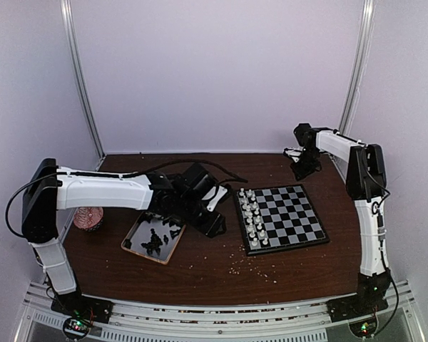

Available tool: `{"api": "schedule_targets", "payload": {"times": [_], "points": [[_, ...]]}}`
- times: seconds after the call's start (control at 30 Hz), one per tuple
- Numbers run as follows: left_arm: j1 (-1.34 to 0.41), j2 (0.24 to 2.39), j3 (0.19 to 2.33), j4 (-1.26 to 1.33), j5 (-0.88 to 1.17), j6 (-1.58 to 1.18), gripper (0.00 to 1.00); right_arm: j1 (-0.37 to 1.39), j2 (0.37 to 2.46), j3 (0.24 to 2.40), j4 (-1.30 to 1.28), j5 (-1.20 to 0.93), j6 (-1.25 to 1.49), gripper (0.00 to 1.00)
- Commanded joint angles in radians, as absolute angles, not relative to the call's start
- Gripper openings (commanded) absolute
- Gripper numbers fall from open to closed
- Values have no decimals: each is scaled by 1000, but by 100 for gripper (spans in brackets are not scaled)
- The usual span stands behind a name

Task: Set up the chess pieces on the board
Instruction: Move the chessboard to the center of the board.

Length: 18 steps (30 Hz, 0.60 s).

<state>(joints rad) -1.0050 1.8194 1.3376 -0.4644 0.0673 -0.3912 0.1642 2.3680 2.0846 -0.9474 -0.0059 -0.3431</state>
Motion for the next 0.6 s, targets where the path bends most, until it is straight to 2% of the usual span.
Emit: {"api": "schedule_targets", "payload": {"times": [0.0, 0.27, 0.43, 0.57], "points": [[-1019, 1822, 1324, -405, 73, -373, 46, 172, 2367, 2082, -993, 40, -416, 22], [-1023, 1814, 1302, -386, 66, -372, 46, 182, 2346, 2045, -1053, 28, -455, 18], [-1023, 1803, 1292, -375, 63, -371, 46, 190, 2343, 2048, -992, 94, -408, 26], [-1026, 1791, 1277, -376, 59, -374, 46, 229, 2378, 2060, -966, 200, -444, 29]]}}
